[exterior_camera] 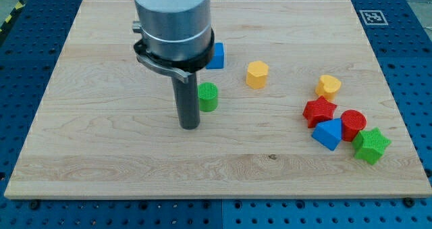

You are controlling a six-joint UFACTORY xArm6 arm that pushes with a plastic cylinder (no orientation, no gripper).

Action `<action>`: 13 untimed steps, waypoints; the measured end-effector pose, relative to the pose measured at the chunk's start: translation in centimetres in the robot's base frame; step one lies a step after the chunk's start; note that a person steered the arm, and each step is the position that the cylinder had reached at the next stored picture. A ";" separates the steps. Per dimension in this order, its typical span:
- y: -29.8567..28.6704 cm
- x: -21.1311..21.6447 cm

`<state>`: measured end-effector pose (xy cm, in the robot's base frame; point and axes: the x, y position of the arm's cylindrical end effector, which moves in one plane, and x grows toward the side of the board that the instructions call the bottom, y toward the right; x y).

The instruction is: Push the yellow heart closer to the yellow hexagon

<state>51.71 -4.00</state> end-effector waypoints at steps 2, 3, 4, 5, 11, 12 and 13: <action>8.1 0.0; 12.5 0.0; 16.4 0.0; 18.8 -0.5; 23.3 -10.4; 25.2 -10.0; 29.6 -9.4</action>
<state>42.33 25.60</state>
